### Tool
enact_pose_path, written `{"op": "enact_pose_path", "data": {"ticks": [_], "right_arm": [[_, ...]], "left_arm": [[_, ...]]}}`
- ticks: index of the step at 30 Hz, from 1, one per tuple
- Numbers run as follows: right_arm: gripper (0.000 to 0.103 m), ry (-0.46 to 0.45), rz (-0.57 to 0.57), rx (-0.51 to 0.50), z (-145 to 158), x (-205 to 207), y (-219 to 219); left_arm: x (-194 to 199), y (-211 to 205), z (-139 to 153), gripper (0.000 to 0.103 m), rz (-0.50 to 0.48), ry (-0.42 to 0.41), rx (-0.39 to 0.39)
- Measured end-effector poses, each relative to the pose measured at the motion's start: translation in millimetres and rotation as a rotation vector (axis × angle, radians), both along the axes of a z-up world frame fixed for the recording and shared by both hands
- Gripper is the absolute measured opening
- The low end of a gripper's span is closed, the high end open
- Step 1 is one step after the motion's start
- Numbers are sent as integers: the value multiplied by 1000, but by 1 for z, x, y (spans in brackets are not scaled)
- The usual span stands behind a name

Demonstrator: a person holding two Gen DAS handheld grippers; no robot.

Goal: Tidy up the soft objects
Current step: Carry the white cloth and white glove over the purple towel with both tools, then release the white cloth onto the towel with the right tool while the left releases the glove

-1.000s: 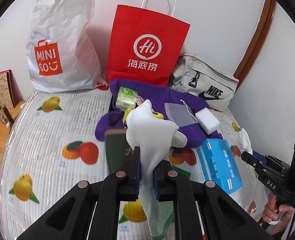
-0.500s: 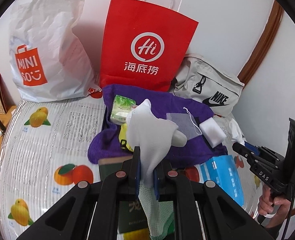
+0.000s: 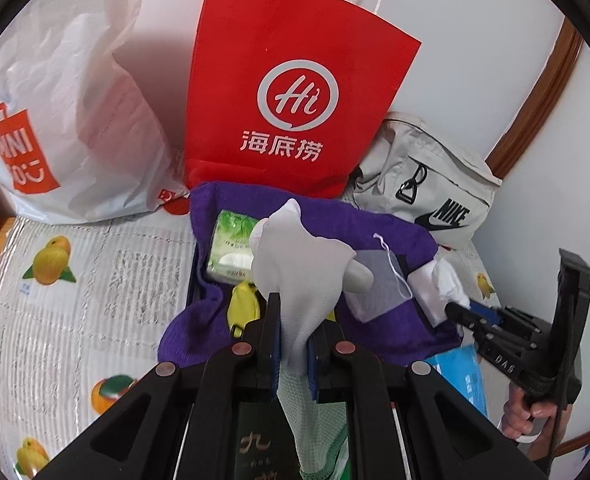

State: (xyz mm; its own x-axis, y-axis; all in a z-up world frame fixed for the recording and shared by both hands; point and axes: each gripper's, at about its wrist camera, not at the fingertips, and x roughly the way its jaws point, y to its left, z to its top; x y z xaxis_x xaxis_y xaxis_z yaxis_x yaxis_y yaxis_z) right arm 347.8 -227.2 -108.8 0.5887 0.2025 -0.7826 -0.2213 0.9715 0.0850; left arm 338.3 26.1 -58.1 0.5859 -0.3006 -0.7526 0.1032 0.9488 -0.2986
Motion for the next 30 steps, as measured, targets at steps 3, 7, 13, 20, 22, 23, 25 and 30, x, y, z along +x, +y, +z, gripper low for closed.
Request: {"op": "enact_pose_path", "data": {"ticks": [3, 7, 13, 20, 22, 23, 25, 30], "right_arm": [[22, 32, 13, -7, -7, 9, 3], [22, 57, 23, -14, -17, 17, 7], [22, 86, 30, -14, -27, 24, 8], [22, 115, 34, -25, -36, 31, 10], [22, 126, 32, -29, -39, 33, 9], [22, 129, 30, -30, -40, 33, 9], [22, 135, 27, -30, -42, 36, 8], [22, 149, 30, -40, -50, 41, 13]], "left_arm": [[11, -3, -1, 10, 14, -9, 5], [27, -9, -10, 10, 22, 3, 0], [48, -23, -20, 10, 12, 22, 1], [66, -42, -30, 10, 2, 35, 21], [69, -44, -33, 10, 0, 41, 26], [70, -44, -35, 10, -1, 44, 27], [73, -46, -40, 10, -5, 58, 32], [78, -47, -48, 10, -5, 77, 40]]}}
